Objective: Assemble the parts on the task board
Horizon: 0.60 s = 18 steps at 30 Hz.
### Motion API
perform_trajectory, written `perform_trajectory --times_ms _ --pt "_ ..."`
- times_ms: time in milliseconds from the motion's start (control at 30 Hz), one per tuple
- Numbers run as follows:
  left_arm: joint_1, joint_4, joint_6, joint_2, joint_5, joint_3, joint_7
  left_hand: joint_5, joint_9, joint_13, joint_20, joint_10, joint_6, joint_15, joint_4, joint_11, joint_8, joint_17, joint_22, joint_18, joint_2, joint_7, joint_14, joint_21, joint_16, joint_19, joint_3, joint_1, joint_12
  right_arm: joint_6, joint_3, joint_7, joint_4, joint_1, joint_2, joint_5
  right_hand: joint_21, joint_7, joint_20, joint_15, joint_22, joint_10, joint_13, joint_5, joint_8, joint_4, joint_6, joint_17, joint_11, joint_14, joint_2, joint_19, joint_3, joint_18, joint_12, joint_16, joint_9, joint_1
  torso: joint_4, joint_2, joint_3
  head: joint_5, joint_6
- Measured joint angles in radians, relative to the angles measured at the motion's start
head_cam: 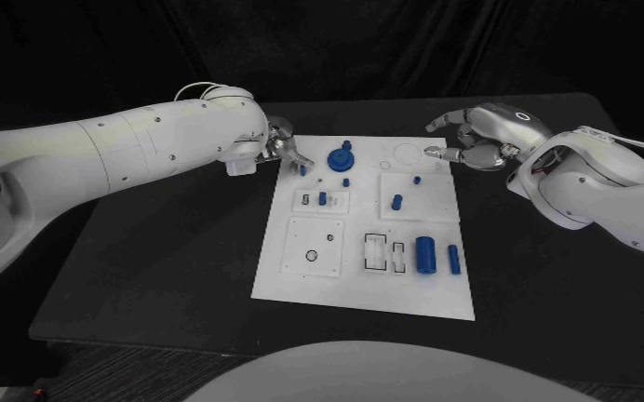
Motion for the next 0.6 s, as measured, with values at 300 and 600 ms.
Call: perform_trajectory --times_ms 300,600 --pt "-0.003 -0.004 0.008 0.001 0.0 0.0 0.004 0.091 -0.007 0.0 0.0 0.0 0.006 0.0 -0.033 0.0 -0.021 0.0 0.0 0.0 -0.001 -0.006 0.0 -0.005 0.0 0.0 0.022 0.044 0.0 0.001 0.0 0.0 -0.002 -0.001 -0.001 0.0 0.0 -0.004 0.0 0.0 0.0 0.0 0.0 0.005 0.0 0.0 0.004 0.0 0.0 0.0 0.0 0.0 0.0 0.0 -0.006 0.0 -0.001 0.0 -0.0004 0.001 0.0 0.001 0.0" --pt "-0.004 -0.004 0.01 0.001 0.0 0.0 0.007 0.167 -0.012 0.0 0.0 0.0 0.011 0.0 -0.083 0.0 -0.037 0.0 0.0 0.0 -0.011 -0.011 0.0 -0.009 0.0 0.0 0.081 0.095 0.0 0.003 0.0 -0.001 -0.003 -0.003 -0.001 0.0 0.0 -0.004 0.0 0.0 0.0 0.0 0.0 0.005 0.0 0.0 0.004 0.0 0.0 0.0 0.002 0.0 0.0 0.0 -0.006 0.0 -0.001 0.002 -0.0007 0.0 0.0001 0.0 0.0"
